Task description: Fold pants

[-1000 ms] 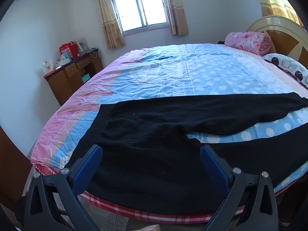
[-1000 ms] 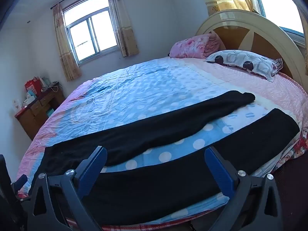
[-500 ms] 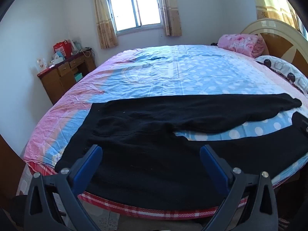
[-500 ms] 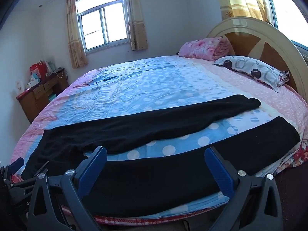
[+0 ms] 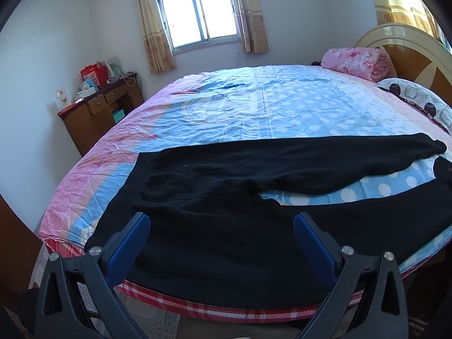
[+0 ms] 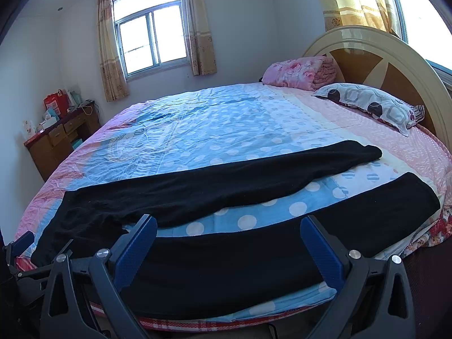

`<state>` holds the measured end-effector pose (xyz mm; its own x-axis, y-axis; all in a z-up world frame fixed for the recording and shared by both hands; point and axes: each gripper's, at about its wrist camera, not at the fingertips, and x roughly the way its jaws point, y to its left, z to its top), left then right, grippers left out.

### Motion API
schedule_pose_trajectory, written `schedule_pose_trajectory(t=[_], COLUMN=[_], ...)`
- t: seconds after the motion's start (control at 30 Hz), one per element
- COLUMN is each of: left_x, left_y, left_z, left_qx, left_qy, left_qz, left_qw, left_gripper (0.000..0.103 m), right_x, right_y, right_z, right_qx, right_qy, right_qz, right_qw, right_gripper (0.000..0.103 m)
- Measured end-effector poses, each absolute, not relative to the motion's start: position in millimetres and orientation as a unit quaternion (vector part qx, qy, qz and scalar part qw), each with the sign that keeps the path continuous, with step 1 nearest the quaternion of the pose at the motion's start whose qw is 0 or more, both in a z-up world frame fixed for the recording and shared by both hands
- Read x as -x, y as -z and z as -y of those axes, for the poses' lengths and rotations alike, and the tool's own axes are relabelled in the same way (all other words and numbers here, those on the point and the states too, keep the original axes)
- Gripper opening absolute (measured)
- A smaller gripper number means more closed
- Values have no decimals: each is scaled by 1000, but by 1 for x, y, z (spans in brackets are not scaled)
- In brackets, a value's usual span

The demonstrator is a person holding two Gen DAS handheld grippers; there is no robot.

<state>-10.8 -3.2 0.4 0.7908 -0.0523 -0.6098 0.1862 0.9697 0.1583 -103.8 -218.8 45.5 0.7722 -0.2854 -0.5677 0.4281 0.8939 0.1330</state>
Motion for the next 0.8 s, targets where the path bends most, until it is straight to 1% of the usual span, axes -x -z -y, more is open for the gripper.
schedule_pose_trajectory(t=[0.8], left_x=[14], left_y=[2], left_z=[8], left_qx=[-109], left_qy=[73], left_qz=[-320], left_qw=[938], left_gripper=[103], right_x=[104], right_y=[-41], right_z=[222], right_qx=[-132], right_qy=[198], right_qz=[-282], right_qw=[929], right_gripper=[102])
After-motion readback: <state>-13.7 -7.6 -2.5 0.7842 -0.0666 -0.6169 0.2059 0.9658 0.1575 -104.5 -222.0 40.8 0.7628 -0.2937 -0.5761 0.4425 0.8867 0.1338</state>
